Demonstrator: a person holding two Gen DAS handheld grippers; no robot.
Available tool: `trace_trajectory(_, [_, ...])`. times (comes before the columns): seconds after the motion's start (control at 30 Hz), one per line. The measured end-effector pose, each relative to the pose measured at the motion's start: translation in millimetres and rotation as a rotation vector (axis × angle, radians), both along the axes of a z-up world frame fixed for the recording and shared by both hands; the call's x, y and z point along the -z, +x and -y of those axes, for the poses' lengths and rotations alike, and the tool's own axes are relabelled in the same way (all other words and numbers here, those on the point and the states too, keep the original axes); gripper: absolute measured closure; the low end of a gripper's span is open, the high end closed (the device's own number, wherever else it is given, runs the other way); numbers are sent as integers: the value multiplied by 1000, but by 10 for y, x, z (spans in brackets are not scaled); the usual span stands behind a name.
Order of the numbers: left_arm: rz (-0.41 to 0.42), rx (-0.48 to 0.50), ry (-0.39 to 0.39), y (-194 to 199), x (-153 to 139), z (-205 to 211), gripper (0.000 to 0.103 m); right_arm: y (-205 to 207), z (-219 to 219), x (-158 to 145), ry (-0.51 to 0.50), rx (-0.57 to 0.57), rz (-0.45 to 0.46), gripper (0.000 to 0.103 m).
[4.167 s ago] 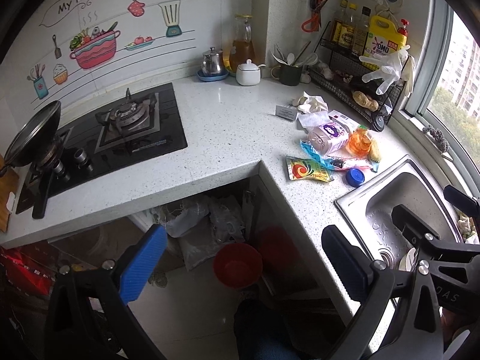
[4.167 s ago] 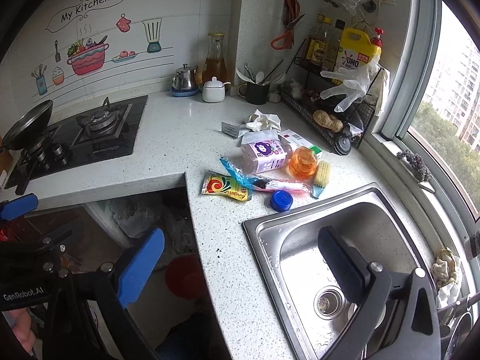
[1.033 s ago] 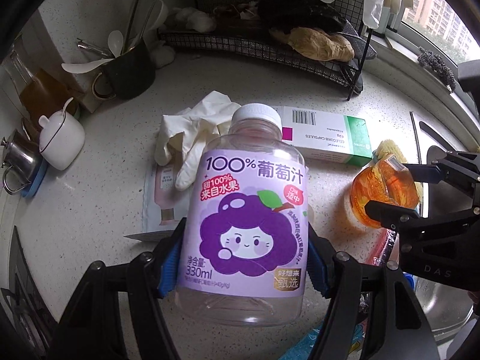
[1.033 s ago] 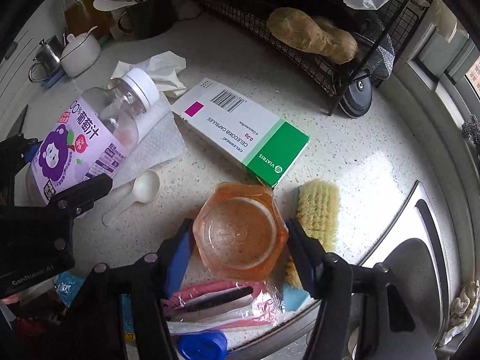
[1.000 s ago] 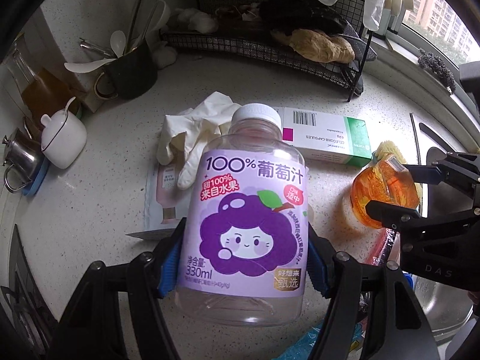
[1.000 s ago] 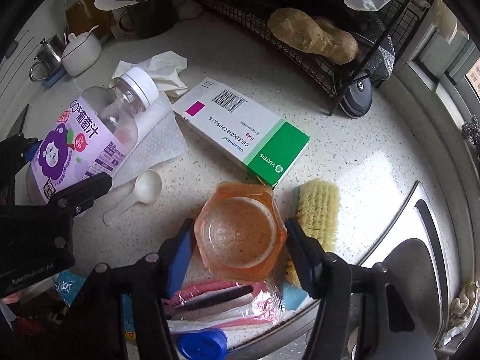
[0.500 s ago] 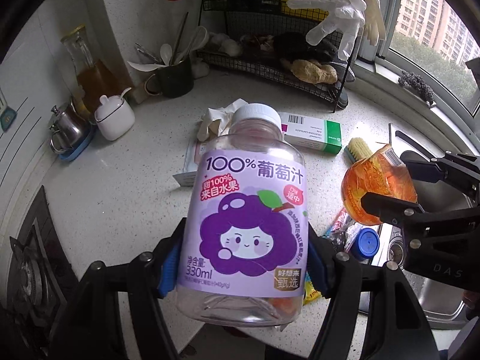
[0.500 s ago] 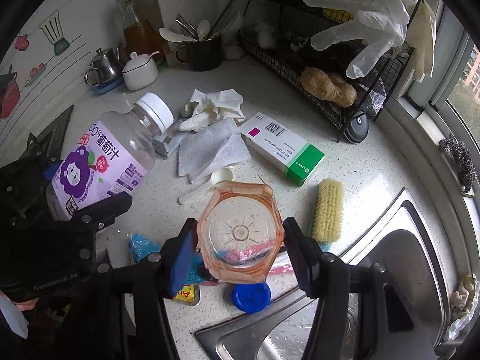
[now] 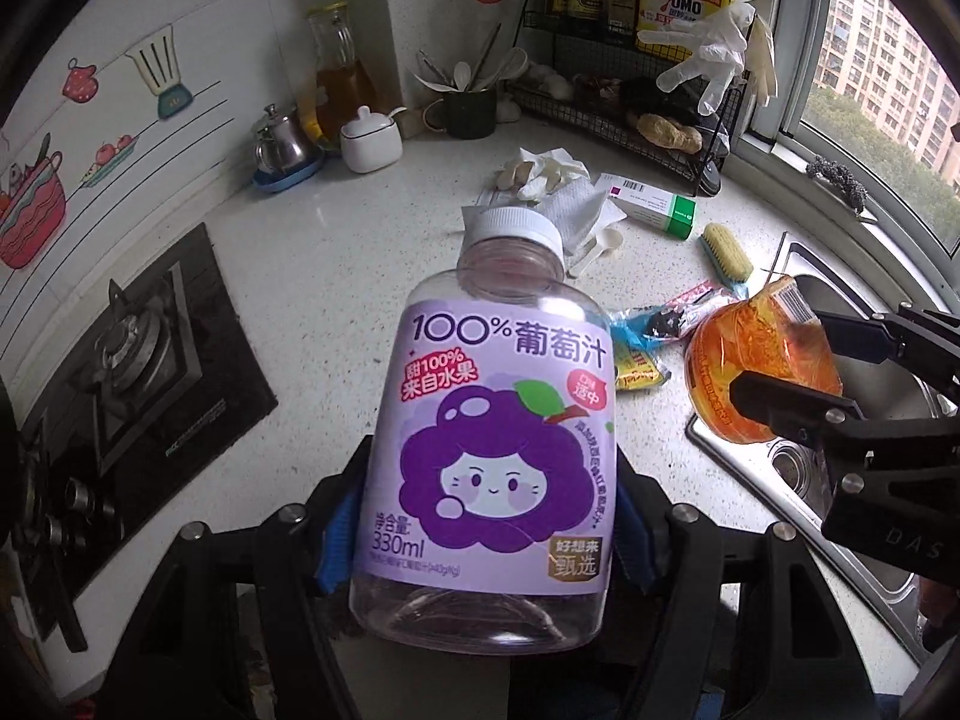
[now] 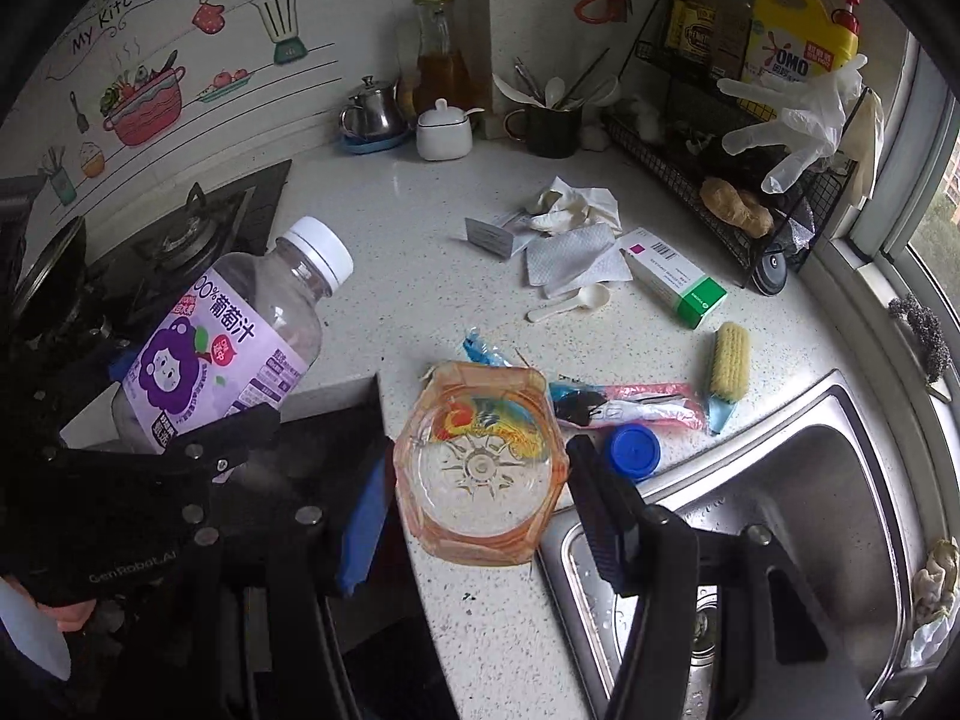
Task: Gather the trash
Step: 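Carry the bottle and cup down toward the red bin under the counter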
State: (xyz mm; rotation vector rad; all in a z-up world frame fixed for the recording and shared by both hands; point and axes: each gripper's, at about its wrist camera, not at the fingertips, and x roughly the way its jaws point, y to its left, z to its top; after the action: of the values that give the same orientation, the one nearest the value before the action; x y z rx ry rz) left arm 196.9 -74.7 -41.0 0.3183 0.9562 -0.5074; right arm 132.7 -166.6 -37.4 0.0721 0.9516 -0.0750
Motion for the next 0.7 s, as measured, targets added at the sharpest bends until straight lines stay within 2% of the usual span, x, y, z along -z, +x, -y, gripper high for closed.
trace_trajectory(0.13, [7, -44, 26, -282, 37, -308, 36, -141, -244, 39, 14, -63, 8, 48])
trace_trajectory(0.4, [-57, -159, 15, -636, 242, -873, 36, -348, -679, 192, 37, -155, -20, 48])
trace_trajectory(0.53, [-77, -176, 21, -740, 365, -1044, 36, -357, -857, 355, 63, -177, -50, 48])
trace_trajectory(0.7, [-145, -180, 39, -787, 669, -1240, 36, -354, -1028, 608, 82, -176, -100, 48])
